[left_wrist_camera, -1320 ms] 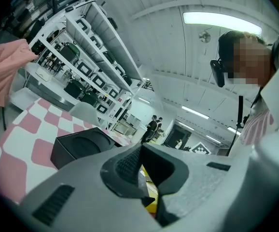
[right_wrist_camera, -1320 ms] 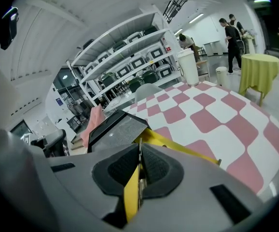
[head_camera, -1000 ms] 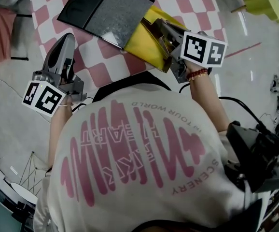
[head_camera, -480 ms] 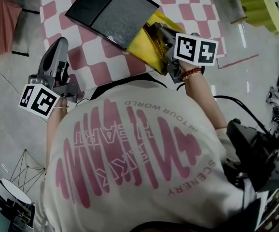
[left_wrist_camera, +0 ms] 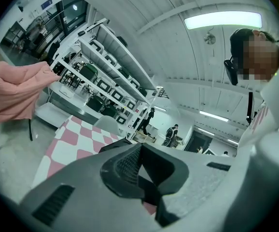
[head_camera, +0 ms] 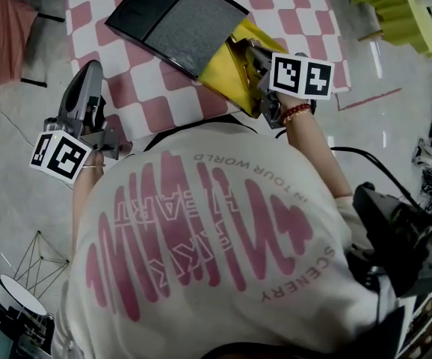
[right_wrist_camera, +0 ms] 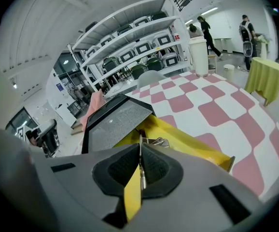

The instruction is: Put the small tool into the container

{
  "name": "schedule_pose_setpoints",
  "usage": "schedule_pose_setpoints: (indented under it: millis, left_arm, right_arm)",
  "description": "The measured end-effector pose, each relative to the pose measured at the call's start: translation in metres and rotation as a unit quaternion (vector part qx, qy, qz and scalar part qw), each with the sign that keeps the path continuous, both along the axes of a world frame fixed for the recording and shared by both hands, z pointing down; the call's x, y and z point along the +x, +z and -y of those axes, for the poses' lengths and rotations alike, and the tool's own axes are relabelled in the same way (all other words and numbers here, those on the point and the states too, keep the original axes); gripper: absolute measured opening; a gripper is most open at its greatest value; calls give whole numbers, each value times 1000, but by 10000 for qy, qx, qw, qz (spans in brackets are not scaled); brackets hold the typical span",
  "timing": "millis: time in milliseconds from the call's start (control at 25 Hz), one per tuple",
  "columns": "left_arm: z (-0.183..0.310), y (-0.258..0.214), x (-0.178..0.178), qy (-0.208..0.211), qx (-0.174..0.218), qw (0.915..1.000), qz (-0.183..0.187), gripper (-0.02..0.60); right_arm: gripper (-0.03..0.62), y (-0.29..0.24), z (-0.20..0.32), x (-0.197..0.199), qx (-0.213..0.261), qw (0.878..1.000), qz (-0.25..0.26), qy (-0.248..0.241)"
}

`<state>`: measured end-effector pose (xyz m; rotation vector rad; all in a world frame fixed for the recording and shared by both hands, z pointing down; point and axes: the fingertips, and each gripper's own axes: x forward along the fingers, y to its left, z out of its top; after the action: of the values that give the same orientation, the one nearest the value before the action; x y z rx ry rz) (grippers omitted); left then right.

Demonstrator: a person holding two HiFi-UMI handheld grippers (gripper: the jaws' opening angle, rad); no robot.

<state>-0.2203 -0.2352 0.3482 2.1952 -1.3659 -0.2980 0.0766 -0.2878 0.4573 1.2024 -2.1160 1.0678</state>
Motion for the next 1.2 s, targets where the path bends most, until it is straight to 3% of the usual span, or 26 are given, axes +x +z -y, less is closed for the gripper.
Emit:
schedule_pose_setpoints:
  millis: [840, 1200]
  left_arm:
    - [0, -2, 8, 83, 30, 10000, 15, 8]
    - [-1, -5, 12, 164, 68, 9998, 60, 8]
  right_arm:
    - [17, 7, -3, 2, -235, 9996, 152, -13]
    - [26, 12, -2, 5, -333, 9994, -28, 19]
